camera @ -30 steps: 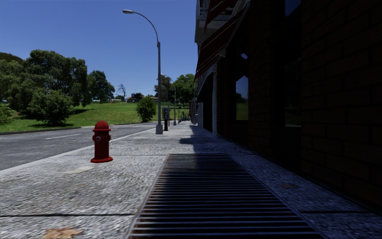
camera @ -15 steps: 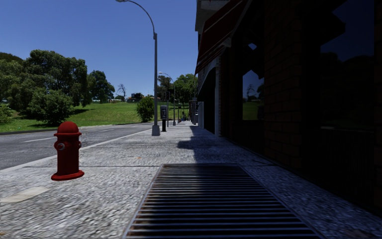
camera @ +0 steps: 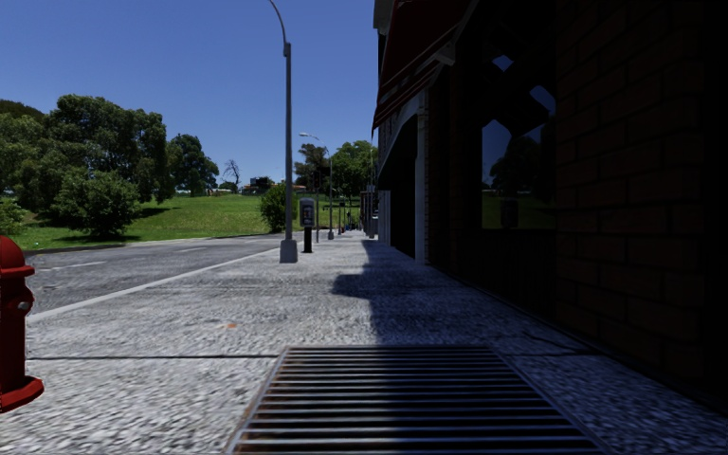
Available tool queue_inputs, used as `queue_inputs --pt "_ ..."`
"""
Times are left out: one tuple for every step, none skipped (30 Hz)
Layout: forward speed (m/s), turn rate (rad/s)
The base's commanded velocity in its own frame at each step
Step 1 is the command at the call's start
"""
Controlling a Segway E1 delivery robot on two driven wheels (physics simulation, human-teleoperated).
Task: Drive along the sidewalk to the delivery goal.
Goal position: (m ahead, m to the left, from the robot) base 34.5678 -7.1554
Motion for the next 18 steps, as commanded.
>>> queue_inputs --pt "2.0 0.0" --pt "2.0 0.0" --pt "2.0 0.0" --pt "2.0 0.0" --pt "2.0 0.0" --pt "2.0 0.0" --pt "2.0 0.0" --pt "2.0 0.0" --pt "2.0 0.01" --pt "2.0 0.11" --pt "2.0 0.11" --pt "2.0 0.18" --pt "2.0 0.21" --pt "2.0 0.21" --pt "2.0 0.21" --pt "2.0 0.22" --pt "2.0 0.22" --pt "2.0 0.15"
